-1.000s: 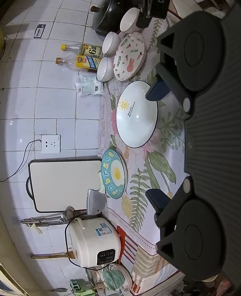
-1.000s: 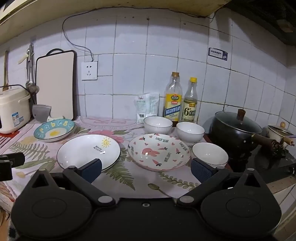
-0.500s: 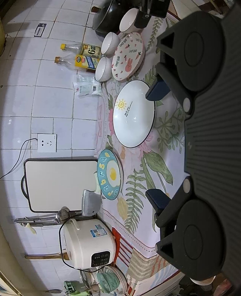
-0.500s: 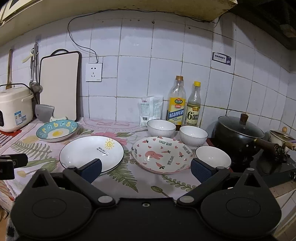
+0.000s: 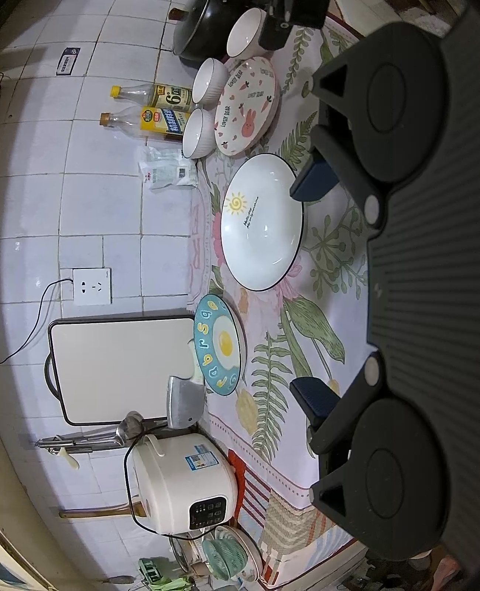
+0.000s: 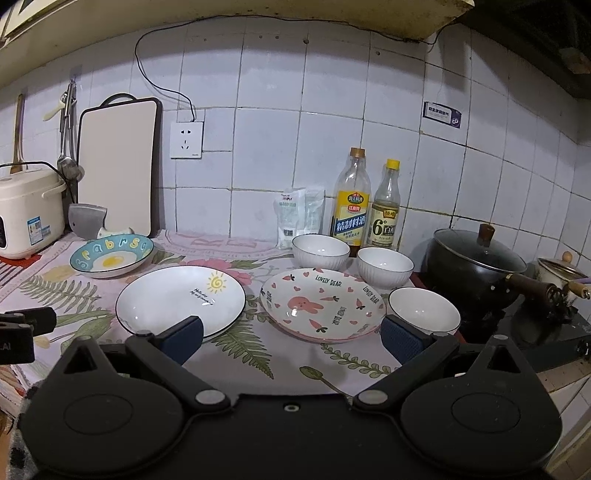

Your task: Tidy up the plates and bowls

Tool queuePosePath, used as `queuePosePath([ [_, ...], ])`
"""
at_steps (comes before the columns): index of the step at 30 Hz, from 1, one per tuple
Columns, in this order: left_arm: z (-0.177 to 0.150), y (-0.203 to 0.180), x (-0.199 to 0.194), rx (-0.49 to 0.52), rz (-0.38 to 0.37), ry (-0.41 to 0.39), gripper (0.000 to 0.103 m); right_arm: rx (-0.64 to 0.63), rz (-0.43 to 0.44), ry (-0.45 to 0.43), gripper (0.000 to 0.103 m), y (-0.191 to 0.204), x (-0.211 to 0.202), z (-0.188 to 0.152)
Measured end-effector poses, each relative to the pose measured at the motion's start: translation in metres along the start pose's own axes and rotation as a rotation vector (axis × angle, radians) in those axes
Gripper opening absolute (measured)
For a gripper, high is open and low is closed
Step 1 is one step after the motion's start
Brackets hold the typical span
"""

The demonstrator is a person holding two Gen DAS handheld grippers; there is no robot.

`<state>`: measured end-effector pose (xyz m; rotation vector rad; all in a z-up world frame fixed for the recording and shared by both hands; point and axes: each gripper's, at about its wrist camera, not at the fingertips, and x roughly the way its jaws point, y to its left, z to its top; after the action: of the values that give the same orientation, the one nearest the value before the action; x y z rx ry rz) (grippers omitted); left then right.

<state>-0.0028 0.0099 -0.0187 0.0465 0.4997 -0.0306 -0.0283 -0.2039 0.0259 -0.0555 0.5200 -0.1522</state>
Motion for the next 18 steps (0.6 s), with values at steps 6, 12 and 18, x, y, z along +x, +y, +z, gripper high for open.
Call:
queuePosePath([
  [6, -0.0022, -0.0028, -0.0016, 0.022, 0.01, -0.015, 0.103, -0.003, -0.014, -0.002, 0.103, -0.0015, 0.0008, -0.001],
  [12, -0.0039, -0.003, -0.0037, 0.02, 0.008, -0.02, 0.103, -0.021, -0.014, -0.014, 0.103, 0.0001, -0.0029, -0.0027],
  [18, -0.0055, -0.0011, -0.0072, 0.008, -0.002, -0.052, 0.103, -0.022, -0.018, -0.025, 0.103, -0.0008, -0.004, -0.0026],
])
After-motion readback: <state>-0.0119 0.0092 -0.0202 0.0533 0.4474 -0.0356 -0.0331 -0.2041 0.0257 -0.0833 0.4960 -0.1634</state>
